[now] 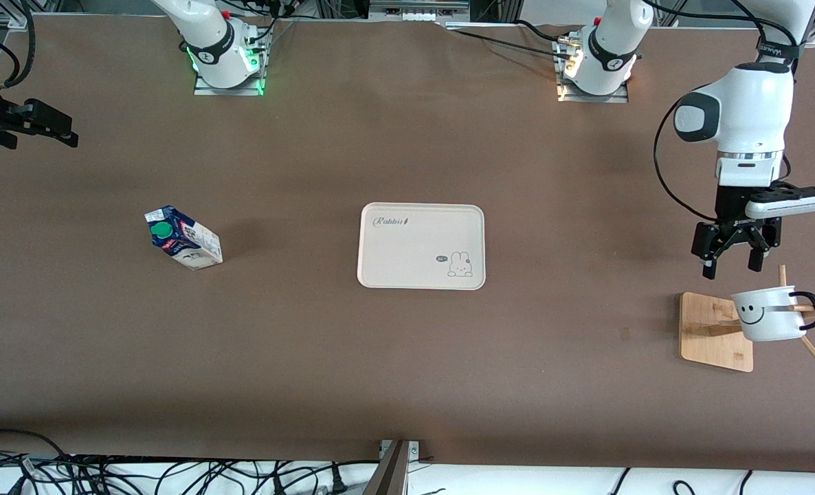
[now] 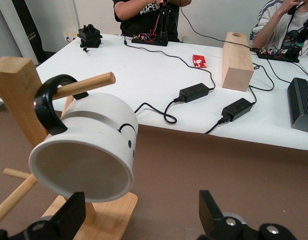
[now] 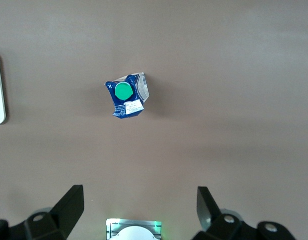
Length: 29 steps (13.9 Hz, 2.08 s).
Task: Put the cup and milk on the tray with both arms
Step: 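Move the left gripper down toward the white mug on the stand, then lower the left gripper into the mug and close on its rim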
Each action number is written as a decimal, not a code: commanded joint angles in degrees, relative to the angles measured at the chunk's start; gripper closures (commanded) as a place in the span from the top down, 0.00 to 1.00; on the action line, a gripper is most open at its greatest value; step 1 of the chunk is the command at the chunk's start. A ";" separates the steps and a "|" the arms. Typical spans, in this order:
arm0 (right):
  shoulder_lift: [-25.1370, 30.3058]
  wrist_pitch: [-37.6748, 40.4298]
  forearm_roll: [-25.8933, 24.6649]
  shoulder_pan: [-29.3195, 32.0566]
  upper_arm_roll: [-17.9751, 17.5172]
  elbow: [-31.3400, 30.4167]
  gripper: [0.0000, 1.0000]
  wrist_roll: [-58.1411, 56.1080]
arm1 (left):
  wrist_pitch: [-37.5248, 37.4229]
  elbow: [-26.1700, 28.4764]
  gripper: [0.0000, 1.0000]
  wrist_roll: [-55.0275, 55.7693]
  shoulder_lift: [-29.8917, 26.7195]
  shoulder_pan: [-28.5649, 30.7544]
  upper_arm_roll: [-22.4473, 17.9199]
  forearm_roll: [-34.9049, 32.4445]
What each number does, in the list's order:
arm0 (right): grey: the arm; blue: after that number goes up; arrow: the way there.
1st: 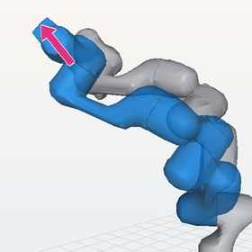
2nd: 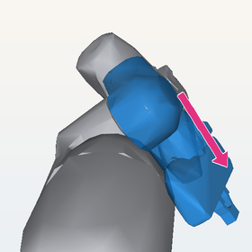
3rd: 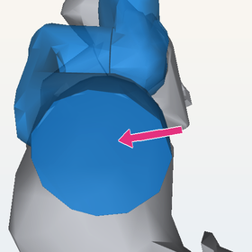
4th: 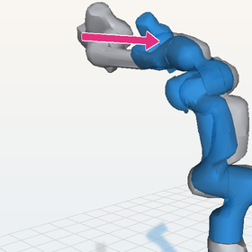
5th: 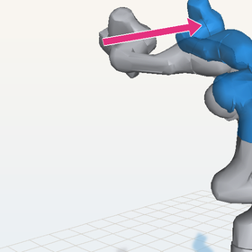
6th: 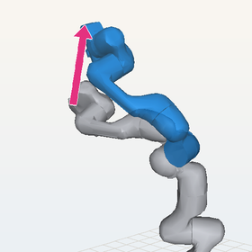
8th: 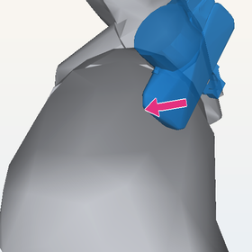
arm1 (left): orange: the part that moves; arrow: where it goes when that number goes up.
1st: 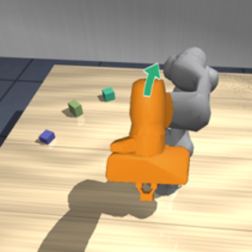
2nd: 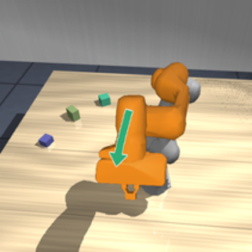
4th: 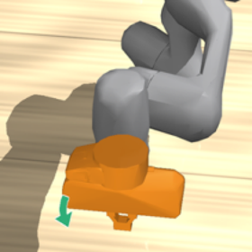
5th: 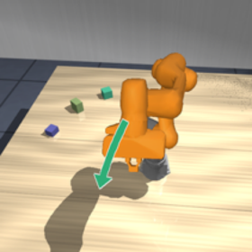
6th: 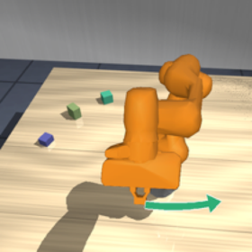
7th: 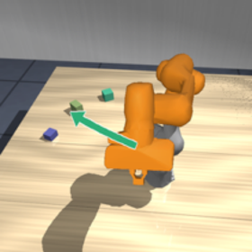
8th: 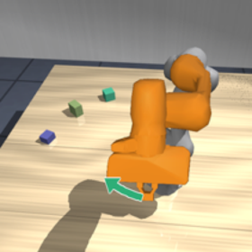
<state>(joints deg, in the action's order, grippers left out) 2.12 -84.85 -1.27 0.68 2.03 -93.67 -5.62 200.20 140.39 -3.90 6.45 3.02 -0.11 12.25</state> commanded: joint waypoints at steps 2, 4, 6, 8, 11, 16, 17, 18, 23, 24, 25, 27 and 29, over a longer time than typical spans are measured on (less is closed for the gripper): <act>-0.28 1.01 -0.40 0.64 -0.36 1.04 1.00 0.44 | 0.46 -4.06 1.00 -1.29 3.38 0.93 0.02 0.75; -0.36 0.92 -0.40 0.64 -0.36 1.04 1.00 0.44 | 0.46 -5.73 1.00 -1.29 4.44 1.02 0.02 0.67; -0.36 0.92 -0.40 0.64 -0.36 1.04 1.00 0.44 | 0.54 -7.13 1.00 -1.46 4.88 1.11 0.02 0.67; -0.36 1.01 -0.40 0.64 -0.36 1.04 1.00 0.44 | 0.46 -8.72 1.00 -1.46 6.28 1.20 0.02 0.67; -0.36 0.83 -0.40 0.55 -0.36 1.12 1.00 0.44 | 0.46 -10.92 1.00 -1.46 8.40 1.29 0.02 0.67; -0.63 0.74 -0.32 0.55 -0.36 1.12 1.00 0.44 | 0.46 -12.24 1.00 -1.46 9.72 1.29 0.02 0.75; -0.63 0.83 -0.32 0.55 -0.36 1.12 1.00 0.44 | 0.46 -12.50 1.00 -1.46 9.72 1.29 0.02 0.84; -0.63 0.92 -0.32 0.55 -0.36 1.12 1.00 0.44 | 0.46 -12.51 1.00 -1.46 9.63 1.29 0.02 0.93; -0.54 0.92 -0.32 0.55 -0.36 1.12 1.00 0.44 | 0.46 -12.86 0.37 -1.82 9.45 1.29 0.02 0.93; -0.54 0.92 -0.40 0.55 -0.36 1.12 1.00 0.44 | 0.46 -12.86 0.25 -1.82 9.45 1.29 0.02 0.93; -0.54 1.01 -0.32 0.55 -0.36 1.12 1.00 0.44 | 0.46 -12.86 0.13 -1.82 9.45 1.29 0.02 0.93; -0.54 1.01 -0.32 0.55 -0.36 1.12 1.00 0.44 | 0.46 -12.86 0.00 -1.82 9.45 1.29 0.02 0.93; -0.54 1.01 -0.32 0.55 -0.28 1.12 1.00 0.44 | 0.46 -12.86 0.00 -1.82 9.45 1.28 0.02 0.93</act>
<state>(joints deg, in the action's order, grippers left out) 1.95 -84.85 -1.27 0.69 2.06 -93.67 -5.60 200.18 128.61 -3.90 15.37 4.12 -0.25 12.25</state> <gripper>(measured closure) 0.000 0.877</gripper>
